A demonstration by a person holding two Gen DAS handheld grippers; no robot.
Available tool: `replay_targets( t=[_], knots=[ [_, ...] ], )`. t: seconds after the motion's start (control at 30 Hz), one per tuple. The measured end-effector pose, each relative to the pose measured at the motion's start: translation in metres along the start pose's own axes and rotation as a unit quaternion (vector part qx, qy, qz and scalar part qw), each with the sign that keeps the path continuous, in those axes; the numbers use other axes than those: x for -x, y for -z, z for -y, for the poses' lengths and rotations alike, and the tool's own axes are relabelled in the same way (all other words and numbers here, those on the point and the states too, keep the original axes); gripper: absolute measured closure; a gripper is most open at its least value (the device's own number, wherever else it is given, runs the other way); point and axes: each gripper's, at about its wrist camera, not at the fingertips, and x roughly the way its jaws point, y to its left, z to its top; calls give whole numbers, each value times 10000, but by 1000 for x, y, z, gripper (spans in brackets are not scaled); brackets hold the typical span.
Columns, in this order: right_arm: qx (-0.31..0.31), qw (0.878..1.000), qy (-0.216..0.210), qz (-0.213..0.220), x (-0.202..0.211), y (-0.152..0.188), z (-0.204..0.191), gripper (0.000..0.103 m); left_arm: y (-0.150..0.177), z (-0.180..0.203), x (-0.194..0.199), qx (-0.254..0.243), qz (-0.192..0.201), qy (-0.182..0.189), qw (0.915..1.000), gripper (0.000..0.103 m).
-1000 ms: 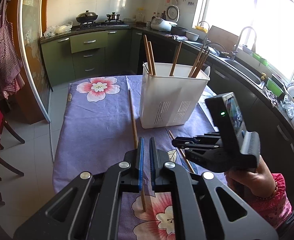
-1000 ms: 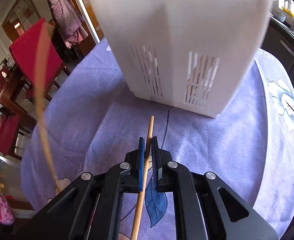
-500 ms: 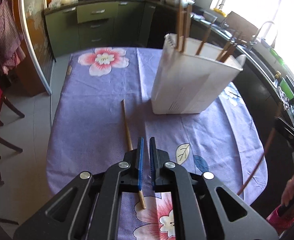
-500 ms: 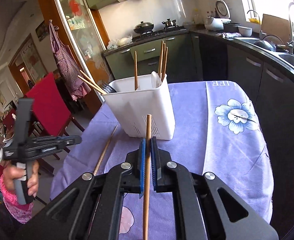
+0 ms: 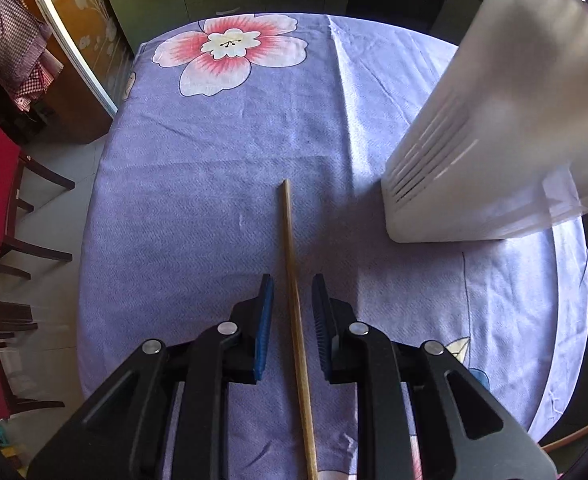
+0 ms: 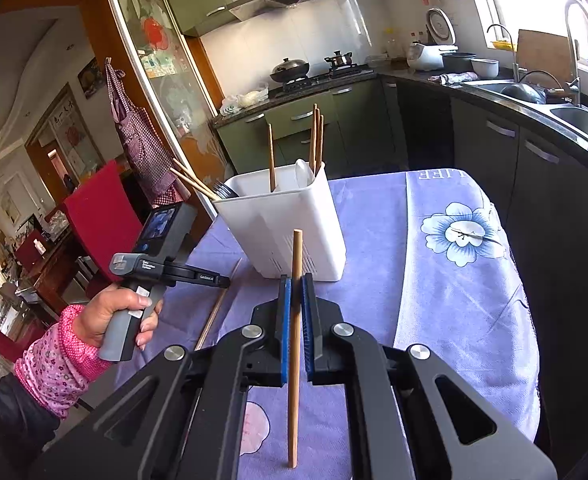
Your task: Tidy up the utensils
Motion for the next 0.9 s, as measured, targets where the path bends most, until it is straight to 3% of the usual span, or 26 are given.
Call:
replay_targets(
  t=[0.13,0.2,0.33,0.5,0.67,0.9],
  knots=[
    [-34,10000,-6,54,7,1,1,97,-3,3,-7,-51,-46,-126,9999,85],
    [-51,10000,-3,81,9,1,3,97,-1,3,-6,-51,-41,-38,10000,97],
    [-54,9999,-19,116,13,1,5,97,12,1,4,-66,126,148,9998,98],
    [-41,9998,-19,174,19,0,5,97,41,-2,59,-190,855,417,9953,98],
    [-42,9996,-10,262,29,1,5,97,83,-2,125,-426,1666,634,9831,98],
    [-9,9996,8,289,36,2,3,97,117,1,174,-683,2181,708,9709,98]
  ],
)
